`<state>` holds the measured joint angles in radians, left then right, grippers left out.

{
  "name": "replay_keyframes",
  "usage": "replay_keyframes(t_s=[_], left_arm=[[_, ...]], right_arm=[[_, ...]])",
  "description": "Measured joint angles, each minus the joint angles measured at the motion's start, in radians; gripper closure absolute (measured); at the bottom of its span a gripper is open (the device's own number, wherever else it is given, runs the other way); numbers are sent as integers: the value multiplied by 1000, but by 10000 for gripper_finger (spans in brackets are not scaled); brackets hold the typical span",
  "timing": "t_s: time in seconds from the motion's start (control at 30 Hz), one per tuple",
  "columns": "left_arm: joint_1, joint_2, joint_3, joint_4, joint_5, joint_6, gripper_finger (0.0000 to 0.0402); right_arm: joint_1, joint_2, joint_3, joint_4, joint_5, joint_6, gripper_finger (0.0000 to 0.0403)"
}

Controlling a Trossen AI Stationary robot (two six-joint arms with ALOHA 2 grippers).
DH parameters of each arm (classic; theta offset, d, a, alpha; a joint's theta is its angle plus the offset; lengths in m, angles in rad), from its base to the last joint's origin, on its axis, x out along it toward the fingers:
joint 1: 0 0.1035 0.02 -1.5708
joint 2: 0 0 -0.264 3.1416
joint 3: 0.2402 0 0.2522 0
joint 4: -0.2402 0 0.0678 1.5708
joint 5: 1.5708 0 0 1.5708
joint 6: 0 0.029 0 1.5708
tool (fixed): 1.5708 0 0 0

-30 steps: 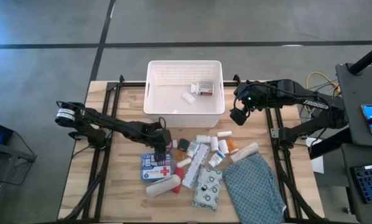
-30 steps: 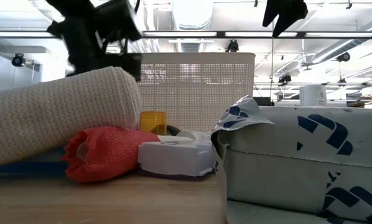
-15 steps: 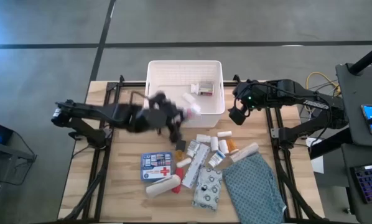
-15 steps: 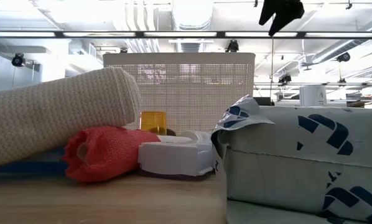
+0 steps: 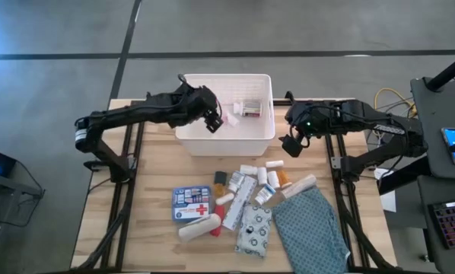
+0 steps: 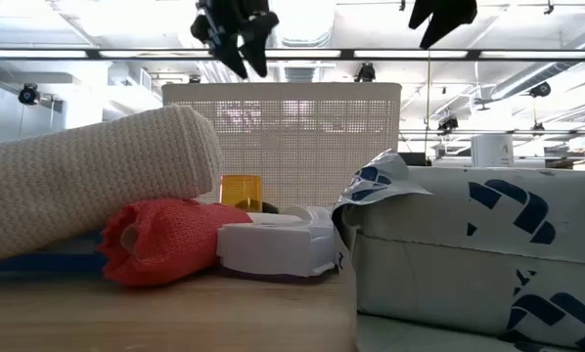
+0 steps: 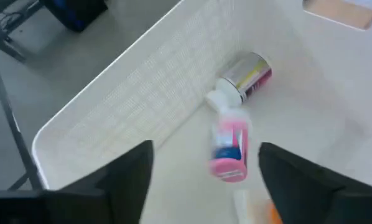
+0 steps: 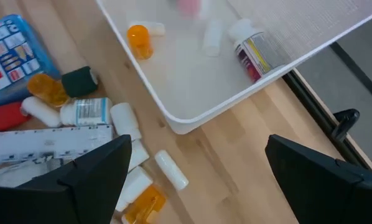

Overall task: Pick & place medical supplies in basket/bin
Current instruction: Put the orange bottle into the white bin

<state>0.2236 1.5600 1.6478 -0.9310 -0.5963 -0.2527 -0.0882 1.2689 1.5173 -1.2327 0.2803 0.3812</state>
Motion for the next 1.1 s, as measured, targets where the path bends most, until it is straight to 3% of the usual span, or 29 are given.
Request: replay_keyframes(t_s=[0.13,0.33,0.47,0.57,0.67,0.77,0.9,1.1], left_arm=[[-101,-16,67,-103,-2,-91,96],[-393,-37,140,-160,56,-150,98],[-568,-35,75,-169,67,-296,109],[-645,-35,-37,-170,68,-504,117],[-671,-28,-166,-133,72,-767,121],[-670,-8,-277,-16,107,-871,121],[-666,48,-348,133,148,-794,118],[-666,142,-351,150,97,-689,107]], right_arm=[[20,-6,0,-10,-1,-1,44],[67,-6,-10,-16,-96,-21,44],[105,-6,-59,62,-165,2,44],[126,-6,-121,163,-205,14,44],[133,-4,-190,269,-211,40,44],[131,-3,-240,307,-211,82,44],[132,-3,-280,280,-212,109,44],[138,-4,-295,196,-211,144,44]])
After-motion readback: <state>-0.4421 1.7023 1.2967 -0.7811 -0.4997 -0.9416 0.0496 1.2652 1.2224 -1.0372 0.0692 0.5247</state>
